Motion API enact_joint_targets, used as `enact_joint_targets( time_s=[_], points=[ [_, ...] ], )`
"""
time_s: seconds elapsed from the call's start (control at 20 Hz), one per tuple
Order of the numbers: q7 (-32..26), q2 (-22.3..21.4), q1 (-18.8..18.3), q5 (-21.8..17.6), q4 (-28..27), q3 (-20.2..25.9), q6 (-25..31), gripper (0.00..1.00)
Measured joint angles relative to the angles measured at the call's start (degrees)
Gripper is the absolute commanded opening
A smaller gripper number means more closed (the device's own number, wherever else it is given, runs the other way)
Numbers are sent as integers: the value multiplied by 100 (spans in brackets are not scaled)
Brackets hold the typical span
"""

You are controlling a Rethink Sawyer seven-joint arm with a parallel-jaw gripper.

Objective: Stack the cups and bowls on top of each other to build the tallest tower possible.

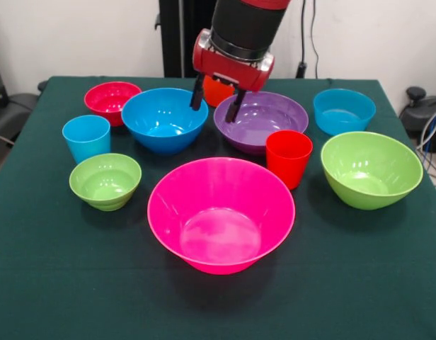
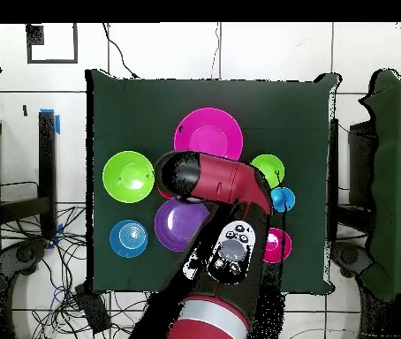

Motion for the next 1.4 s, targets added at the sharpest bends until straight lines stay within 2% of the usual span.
enact_joint_targets(
  time_s=[0.5, 1.1, 1.4],
  points=[
    [0, -241, 50, 227, 46, 55, 470, 100],
    [0, -537, 41, 1168, 312, 528, 479, 100],
    [0, -563, 41, 1413, 397, 666, 477, 100]
  ],
)
